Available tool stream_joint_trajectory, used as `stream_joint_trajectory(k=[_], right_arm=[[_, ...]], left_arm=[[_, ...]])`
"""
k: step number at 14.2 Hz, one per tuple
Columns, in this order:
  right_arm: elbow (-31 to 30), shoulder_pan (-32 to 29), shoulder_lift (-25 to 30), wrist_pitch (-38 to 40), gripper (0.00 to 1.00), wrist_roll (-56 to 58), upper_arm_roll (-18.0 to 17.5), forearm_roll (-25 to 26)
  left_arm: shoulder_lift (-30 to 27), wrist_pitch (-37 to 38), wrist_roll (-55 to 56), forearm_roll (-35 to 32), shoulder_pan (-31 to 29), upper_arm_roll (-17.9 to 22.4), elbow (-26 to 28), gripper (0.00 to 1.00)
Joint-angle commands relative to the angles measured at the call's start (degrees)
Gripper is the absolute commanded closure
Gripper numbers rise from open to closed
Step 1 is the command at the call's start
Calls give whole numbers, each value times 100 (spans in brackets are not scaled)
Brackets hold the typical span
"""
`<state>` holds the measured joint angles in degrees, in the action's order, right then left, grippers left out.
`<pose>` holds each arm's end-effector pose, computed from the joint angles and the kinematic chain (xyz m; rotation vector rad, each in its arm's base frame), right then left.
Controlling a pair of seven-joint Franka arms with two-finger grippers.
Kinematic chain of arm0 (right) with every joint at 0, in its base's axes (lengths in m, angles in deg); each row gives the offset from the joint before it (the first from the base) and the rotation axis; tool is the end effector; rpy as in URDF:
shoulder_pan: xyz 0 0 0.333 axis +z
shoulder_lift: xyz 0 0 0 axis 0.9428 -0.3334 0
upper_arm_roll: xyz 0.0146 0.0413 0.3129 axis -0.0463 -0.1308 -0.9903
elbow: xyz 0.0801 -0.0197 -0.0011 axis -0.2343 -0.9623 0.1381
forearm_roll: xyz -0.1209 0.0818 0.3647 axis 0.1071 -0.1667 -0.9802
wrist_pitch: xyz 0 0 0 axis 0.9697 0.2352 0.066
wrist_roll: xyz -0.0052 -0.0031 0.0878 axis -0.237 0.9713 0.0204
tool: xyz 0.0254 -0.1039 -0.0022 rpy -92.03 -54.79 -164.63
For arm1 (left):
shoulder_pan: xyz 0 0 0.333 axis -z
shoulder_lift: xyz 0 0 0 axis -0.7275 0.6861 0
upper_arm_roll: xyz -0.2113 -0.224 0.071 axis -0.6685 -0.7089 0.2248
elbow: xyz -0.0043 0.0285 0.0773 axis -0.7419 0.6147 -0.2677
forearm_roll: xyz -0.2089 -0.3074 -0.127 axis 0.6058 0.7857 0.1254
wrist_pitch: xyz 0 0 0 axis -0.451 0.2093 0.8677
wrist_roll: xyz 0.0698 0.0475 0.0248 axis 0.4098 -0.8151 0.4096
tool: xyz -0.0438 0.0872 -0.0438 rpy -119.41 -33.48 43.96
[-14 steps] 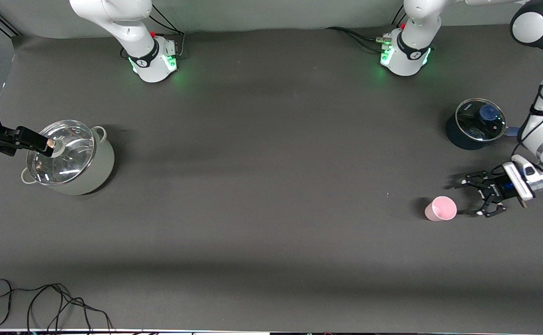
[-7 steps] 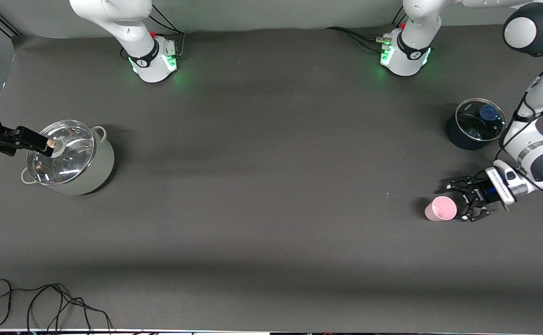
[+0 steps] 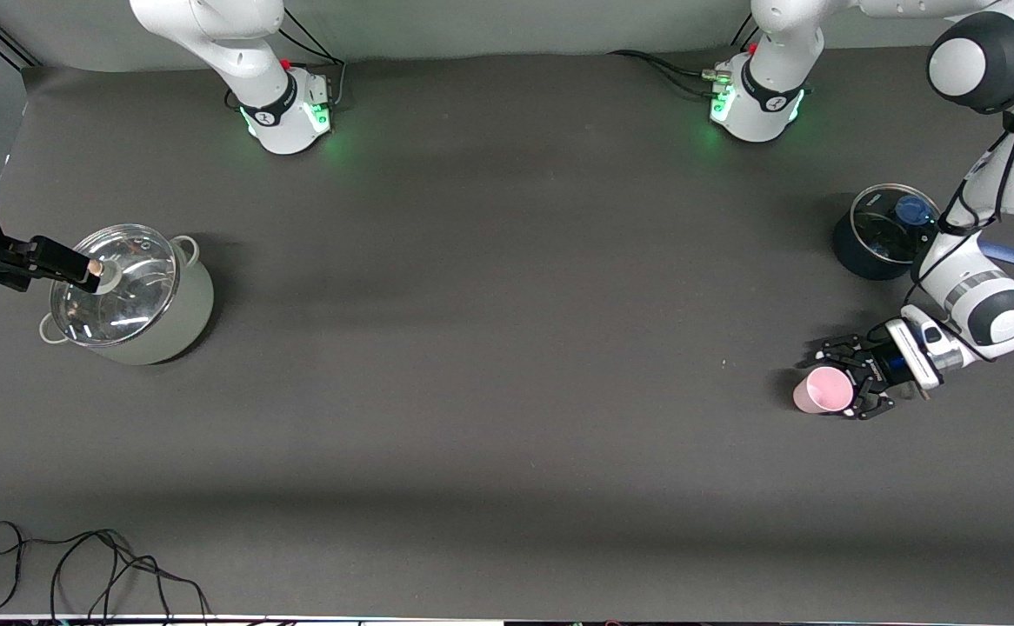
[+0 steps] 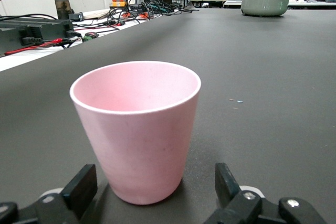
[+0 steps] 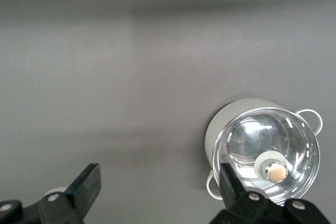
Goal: Transfer pink cup from left to right arm
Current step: 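Lift the pink cup with the left gripper toward the table middle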
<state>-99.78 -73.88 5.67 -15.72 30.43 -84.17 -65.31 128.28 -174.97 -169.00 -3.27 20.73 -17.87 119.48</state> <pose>0.5715 -0.0314 0.6018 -3.1099 0.1231 -0.0207 0.5797 0.1745 0.0696 1.7153 -1.2708 1.2254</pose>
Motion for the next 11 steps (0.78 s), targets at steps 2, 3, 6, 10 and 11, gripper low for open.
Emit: stream_joint_trajectory(k=[2, 3, 6, 10, 11], right_arm=[[11, 45, 11, 32, 0, -69, 34, -94], [19, 45, 2, 32, 0, -52, 34, -94], [19, 45, -6, 32, 0, -60, 26, -94], [19, 45, -6, 32, 0, -60, 17, -94], [19, 45, -6, 32, 0, -60, 17, -94]], left_arm=[[-30, -110, -138, 247, 143, 43, 89, 0], [-30, -110, -138, 264, 143, 43, 89, 1], [-30, -119, -129, 273, 151, 43, 107, 23], [-73, -127, -51, 273, 169, 43, 107, 37], [-100, -145, 98, 273, 230, 43, 98, 40]])
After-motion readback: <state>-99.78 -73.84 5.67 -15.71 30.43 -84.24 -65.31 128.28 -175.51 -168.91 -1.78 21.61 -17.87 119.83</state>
